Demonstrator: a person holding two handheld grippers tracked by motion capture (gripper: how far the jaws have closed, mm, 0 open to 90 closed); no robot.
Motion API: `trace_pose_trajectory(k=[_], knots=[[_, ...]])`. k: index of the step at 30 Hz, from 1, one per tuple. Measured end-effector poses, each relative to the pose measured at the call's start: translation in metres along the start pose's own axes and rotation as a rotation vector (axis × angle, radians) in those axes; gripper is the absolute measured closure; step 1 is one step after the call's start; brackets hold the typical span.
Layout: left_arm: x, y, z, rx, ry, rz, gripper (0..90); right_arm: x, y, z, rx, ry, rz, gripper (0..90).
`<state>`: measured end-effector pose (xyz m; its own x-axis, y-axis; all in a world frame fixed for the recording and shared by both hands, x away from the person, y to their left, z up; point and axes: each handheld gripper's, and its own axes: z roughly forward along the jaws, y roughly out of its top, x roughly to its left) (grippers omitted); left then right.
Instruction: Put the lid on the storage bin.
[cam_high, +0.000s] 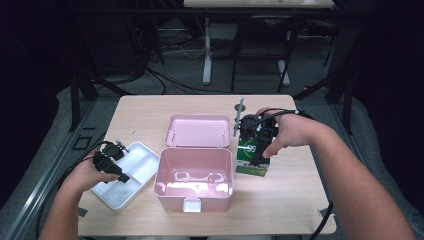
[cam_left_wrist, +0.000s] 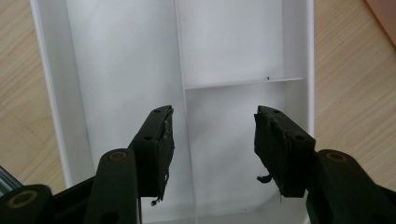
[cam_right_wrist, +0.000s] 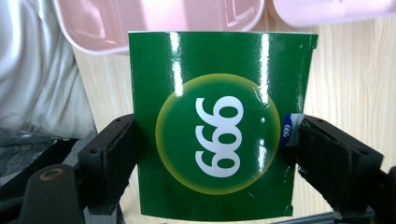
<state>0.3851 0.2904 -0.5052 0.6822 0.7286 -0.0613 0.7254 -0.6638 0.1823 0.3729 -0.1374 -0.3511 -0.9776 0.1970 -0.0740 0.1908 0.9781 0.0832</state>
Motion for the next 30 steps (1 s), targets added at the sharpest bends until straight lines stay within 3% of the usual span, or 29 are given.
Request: trace_pose_trajectory(k=[10, 22, 30], knots=[[0.0, 0.0, 0.0, -0.001, -0.002, 0.002, 47.3, 0.014, 0.034, -0.002, -0.002, 0.013, -0.039, 16.6], [0.001, 0.0, 0.001, 0.002, -0.003, 0.005, 47.3, 0.029, 0.078, 0.007, -0.006, 0.018, -0.106, 16.4], [0.0, 0.0, 0.0, 0.0, -0.004, 0.007, 47.3, 0.03, 0.091, 0.012, -0.011, 0.026, -0.124, 16.4]])
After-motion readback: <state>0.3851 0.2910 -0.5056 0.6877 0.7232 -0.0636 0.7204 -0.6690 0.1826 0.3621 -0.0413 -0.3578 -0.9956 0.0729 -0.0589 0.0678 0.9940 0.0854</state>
